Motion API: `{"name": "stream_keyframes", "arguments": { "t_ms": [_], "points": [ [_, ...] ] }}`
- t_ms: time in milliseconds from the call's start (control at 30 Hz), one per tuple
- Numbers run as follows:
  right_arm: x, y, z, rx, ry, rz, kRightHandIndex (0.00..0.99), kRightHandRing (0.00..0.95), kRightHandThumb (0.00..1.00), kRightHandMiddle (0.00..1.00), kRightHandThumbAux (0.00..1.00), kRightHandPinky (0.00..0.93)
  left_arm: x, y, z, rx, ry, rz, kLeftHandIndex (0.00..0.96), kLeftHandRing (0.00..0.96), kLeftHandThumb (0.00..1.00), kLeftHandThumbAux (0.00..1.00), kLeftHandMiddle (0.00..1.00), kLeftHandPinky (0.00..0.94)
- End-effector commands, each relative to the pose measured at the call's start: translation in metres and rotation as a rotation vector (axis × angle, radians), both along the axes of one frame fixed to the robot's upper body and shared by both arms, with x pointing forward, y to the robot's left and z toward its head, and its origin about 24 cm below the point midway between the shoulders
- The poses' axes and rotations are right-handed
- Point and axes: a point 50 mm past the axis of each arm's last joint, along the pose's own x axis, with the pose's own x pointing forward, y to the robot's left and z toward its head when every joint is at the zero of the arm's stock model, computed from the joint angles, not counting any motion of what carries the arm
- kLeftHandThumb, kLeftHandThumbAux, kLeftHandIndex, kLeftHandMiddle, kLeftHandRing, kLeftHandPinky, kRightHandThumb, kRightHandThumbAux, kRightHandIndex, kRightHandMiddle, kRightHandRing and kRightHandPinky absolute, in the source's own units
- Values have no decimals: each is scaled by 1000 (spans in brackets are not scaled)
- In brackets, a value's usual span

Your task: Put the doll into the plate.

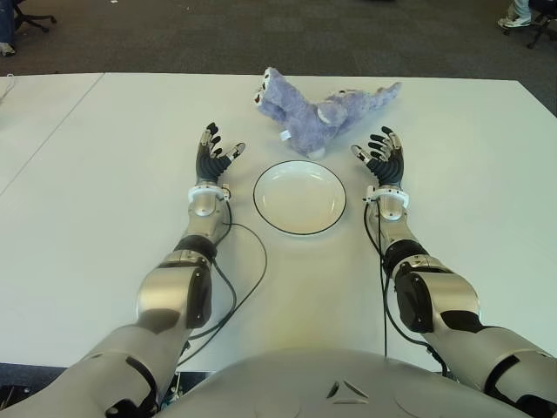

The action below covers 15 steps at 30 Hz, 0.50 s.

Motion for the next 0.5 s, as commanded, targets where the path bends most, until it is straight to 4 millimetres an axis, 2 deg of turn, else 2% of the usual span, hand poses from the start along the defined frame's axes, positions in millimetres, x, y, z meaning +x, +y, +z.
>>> {"name": "stream_keyframes", "arguments": {
  "t_ms": [33, 500],
  "points": [
    [-96, 3, -109, 50, 534, -50, 128, 260, 93, 259, 774, 254, -91, -3, -100, -45, 516, 47, 65, 91, 89, 772, 88, 115],
    [-96, 3, -109, 56, 532, -51, 123, 268, 104, 265, 765, 259, -91, -3, -100, -44, 515, 44, 61, 91, 68, 768, 87, 121]
  ]
}}
